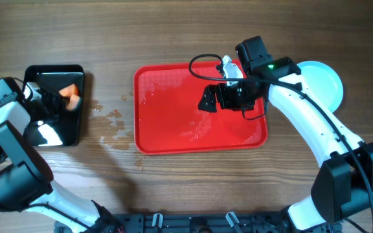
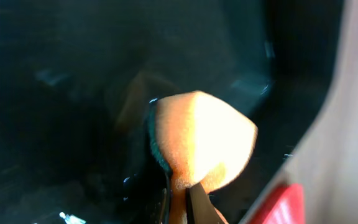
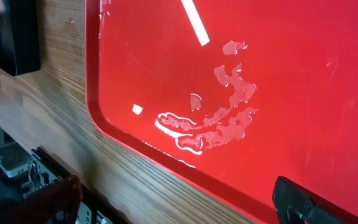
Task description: Clean dirty plates on tray and stack at the side
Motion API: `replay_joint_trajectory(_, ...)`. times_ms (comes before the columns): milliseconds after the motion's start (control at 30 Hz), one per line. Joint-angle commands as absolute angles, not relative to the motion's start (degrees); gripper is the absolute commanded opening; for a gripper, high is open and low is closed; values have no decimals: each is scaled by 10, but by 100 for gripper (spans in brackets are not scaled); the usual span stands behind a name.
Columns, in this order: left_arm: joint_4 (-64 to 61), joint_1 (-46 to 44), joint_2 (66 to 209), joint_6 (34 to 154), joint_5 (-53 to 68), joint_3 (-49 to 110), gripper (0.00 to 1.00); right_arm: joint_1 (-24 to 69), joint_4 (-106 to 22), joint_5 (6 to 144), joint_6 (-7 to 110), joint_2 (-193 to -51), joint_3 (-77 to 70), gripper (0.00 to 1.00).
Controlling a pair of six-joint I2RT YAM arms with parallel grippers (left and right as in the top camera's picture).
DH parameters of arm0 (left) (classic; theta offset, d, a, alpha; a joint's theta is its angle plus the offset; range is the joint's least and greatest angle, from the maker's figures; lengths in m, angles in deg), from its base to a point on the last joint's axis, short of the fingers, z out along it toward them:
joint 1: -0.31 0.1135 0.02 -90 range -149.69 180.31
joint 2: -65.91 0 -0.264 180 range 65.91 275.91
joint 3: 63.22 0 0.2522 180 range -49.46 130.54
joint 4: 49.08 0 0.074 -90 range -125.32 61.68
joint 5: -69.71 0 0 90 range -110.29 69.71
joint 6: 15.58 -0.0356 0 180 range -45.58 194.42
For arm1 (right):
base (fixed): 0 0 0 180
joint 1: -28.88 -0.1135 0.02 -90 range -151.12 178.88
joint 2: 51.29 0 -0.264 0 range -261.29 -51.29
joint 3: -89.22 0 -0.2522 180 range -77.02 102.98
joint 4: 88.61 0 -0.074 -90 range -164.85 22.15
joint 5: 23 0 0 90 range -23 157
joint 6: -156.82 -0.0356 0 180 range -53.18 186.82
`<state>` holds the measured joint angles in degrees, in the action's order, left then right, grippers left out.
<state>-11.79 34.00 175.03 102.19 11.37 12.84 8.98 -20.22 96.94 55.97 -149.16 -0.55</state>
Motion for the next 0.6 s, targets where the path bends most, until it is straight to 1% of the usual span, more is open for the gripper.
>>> replay_joint_trajectory(0,-92,340,1693,1017,-17,137,4,88,-203,965,565,-1486,-8,99)
replay_joint_trajectory(167,-71,340,1621,1016,-106,137,4,88,-204,965,579,-1486,-8,99)
replay_joint_trajectory(300,-68,339,1578,981,-149,137,4,88,-203,965,581,-1486,-8,98)
replay_joint_trajectory(433,-35,332,1560,927,-296,137,4,88,-206,965,583,-1486,-8,98)
replay_joint_trajectory(500,-15,322,1567,911,-421,137,4,88,-209,965,583,-1486,-8,99)
replay_joint_trajectory(533,-9,318,1571,914,-449,137,4,88,-211,965,582,-1486,-8,99)
replay_joint_trajectory(567,-9,315,1574,913,-451,137,4,88,-213,965,582,-1486,-8,99)
